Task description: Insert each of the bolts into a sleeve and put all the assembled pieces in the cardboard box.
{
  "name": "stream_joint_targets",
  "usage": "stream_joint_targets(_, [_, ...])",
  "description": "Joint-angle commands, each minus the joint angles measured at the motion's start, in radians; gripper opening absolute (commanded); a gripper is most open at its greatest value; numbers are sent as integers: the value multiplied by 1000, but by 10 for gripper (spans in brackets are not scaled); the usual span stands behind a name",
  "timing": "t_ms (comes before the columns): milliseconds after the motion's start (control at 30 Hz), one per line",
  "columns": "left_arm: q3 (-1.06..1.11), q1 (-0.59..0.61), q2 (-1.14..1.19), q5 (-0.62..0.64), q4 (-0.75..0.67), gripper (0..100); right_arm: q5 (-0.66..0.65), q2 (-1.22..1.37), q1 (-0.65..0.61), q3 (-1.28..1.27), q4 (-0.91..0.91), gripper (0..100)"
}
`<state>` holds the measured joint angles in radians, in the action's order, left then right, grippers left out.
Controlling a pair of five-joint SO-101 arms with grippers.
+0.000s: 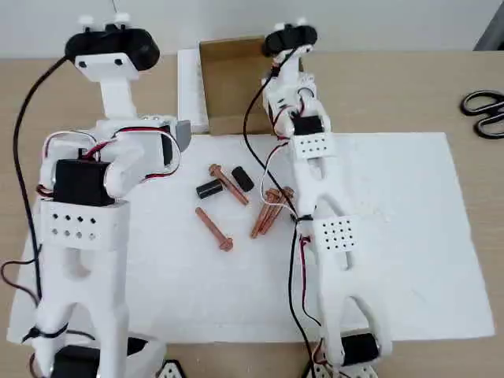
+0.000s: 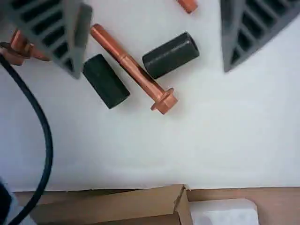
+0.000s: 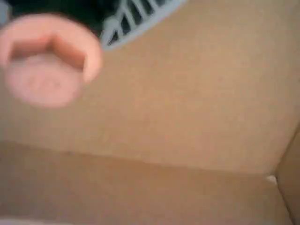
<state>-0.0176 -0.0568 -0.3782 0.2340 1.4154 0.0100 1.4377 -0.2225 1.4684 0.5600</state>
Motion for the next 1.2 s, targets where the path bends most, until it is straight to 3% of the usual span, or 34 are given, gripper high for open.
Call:
stream_joint_targets(0, [-5, 0, -34, -5, -20, 187, -5, 31, -4, 167, -1, 9])
stream_joint_targets(100, [-5, 0, -34, -5, -18, 187, -3, 45, -4, 186, -1, 44])
stream_joint_targets(333, [-5, -2, -34, -5, 18, 187, -3, 44, -7, 189, -1, 270])
stream_joint_targets(633, [-27, -34, -51, -25, -26, 185, -9, -30, -10, 215, 19, 278])
stream_joint_targets(800, [-76, -100, -180, -121, -31, 188, -9, -378, -30, 215, 375, 279])
stream_joint_targets(1067, [-67, -106, -328, -124, 242, 188, -6, -823, -96, 213, 990, 279])
stream_joint_targets(1167, [28, -106, -390, -124, 269, 188, -3, -938, -127, 213, 1178, 279])
